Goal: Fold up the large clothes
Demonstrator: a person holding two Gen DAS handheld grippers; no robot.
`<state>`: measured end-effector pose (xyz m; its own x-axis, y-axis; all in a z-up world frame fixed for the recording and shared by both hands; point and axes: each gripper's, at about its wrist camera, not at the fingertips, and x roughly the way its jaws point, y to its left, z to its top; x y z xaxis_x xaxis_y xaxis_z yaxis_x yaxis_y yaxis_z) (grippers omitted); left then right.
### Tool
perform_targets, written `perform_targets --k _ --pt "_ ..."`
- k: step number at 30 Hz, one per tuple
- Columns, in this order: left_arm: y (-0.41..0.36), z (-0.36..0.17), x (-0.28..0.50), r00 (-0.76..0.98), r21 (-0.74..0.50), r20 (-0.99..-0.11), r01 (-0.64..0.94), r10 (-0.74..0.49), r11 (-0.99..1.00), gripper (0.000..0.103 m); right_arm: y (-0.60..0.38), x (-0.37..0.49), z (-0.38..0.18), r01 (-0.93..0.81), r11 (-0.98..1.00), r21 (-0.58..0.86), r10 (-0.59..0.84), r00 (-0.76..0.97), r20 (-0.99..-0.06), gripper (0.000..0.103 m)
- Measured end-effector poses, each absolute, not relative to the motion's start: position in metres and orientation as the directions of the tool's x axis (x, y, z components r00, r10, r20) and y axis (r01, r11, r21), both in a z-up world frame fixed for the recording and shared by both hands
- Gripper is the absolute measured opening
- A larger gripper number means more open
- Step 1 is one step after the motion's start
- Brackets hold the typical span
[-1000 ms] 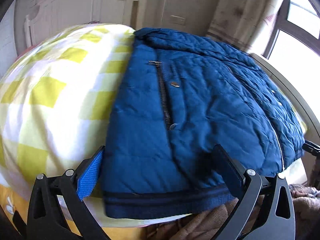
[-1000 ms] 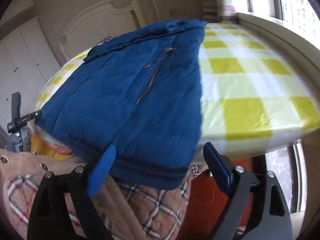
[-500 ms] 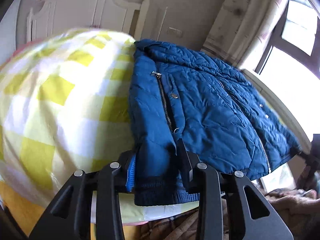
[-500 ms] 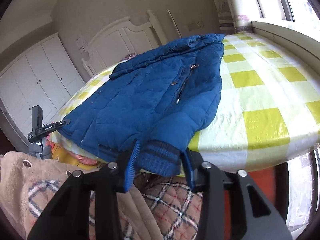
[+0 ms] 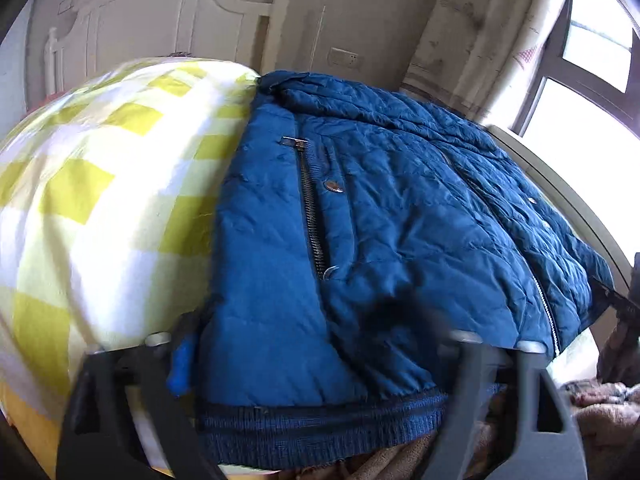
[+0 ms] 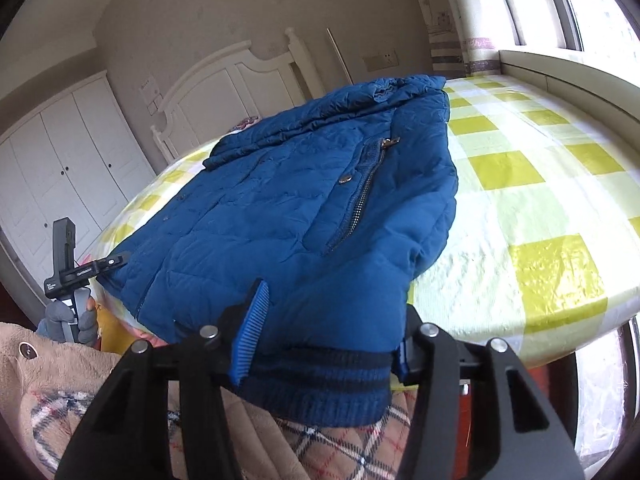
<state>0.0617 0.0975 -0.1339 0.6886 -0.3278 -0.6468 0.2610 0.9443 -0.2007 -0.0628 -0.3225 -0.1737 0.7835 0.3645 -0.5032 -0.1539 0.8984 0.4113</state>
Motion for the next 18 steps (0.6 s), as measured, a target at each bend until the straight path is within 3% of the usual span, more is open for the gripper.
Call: perform_targets --k 1,2,3,5,10,13,18 --pt "0.104 -0.133 0.062 0.686 -0.220 -0.646 0.252 -0.334 0.942 0.046 -0.321 -0.063 -0.174 -0.153 0.903 0.402 0.358 0.786 -0.504 0.050" --pt "0.110 -0.134 0.062 0.676 -0.255 -0.642 0.257 -0.362 0.932 0.030 -0.320 -0.062 -0.173 -0.144 0.911 0.387 0.342 0.788 -0.512 0.038" --pt "0.116 -0.132 0.060 0.676 -0.292 -0.626 0.259 -0.389 0.921 0.020 -0.318 -0.061 -0.173 -0.137 0.918 0.373 0.331 0.783 -0.527 0.032" --pt "0.114 -0.128 0.050 0.701 -0.246 -0.614 0.267 -0.363 0.932 0.017 -0.316 -0.067 -0.171 -0.150 0.920 0.362 0.333 0.787 -0.520 0.020" --pt "0.091 -0.099 0.001 0.788 0.003 -0.568 0.291 -0.238 0.957 0.016 -0.318 -0.094 -0.140 -0.197 0.942 0.272 0.307 0.831 -0.464 0.015" --pt "0.095 -0.071 -0.035 0.821 0.037 -0.517 0.304 -0.242 0.952 0.016 -0.324 -0.128 -0.110 -0.246 0.940 0.234 0.324 0.858 -0.399 0.015" --pt "0.095 0.005 -0.078 0.877 0.029 -0.340 0.370 -0.339 0.928 0.016 -0.310 -0.172 -0.029 -0.313 0.944 0.104 0.328 0.924 -0.198 0.014"
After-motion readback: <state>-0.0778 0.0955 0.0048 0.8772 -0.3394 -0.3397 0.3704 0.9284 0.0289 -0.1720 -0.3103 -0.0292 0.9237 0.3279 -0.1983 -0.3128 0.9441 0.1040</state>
